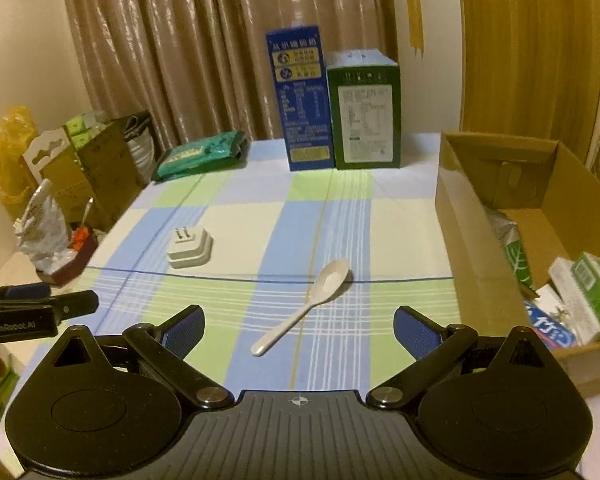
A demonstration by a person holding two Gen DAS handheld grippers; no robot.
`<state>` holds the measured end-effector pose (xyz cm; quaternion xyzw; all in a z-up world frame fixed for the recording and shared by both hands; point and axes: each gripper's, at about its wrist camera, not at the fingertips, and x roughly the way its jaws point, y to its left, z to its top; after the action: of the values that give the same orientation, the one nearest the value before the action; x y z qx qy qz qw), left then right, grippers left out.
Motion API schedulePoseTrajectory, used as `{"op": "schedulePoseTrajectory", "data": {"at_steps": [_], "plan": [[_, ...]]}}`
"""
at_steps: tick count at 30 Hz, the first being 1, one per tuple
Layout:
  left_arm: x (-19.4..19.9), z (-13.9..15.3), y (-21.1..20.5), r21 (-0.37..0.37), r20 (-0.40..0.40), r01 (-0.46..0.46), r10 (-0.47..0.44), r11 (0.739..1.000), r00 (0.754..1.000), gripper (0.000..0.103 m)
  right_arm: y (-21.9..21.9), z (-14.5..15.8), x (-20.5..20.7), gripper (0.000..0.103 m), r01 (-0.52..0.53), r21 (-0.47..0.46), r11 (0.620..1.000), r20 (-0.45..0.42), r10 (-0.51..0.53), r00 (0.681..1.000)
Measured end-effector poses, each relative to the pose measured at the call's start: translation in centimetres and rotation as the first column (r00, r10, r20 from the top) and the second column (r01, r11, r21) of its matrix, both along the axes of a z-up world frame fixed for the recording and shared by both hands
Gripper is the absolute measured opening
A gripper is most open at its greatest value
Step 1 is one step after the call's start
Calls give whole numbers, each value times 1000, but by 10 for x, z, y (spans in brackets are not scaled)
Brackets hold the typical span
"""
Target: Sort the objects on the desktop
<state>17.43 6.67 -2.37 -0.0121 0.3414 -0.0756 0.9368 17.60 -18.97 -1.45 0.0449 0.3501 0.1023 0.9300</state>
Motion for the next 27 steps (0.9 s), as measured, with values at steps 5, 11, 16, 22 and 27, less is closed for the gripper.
{"op": "schedulePoseTrajectory", "data": {"at_steps": [5, 11, 16, 22, 27], "plan": [[26, -15, 0, 7, -3, -18, 18, 1000, 1000, 93, 4, -23, 27, 98, 12, -14, 1000, -12, -12, 1000], [61, -36, -9, 1, -10, -22, 22, 1000, 1000, 93, 2, -60, 66, 95, 32, -32, 999, -68, -34, 997], [92, -52, -19, 24, -18, 7, -7, 1000, 1000, 93, 1, -83, 101, 84, 41, -30, 999, -129, -45, 991], [125, -68, -23, 47, -30, 3, -1, 999, 1000, 93, 7, -101, 131, 70, 31, -63, 998, -138, -39, 990], [144, -81, -18, 42, -38, -32, 34, 999, 999, 93, 7, -117, 145, 60, 36, -89, 995, -150, -49, 987]]}}
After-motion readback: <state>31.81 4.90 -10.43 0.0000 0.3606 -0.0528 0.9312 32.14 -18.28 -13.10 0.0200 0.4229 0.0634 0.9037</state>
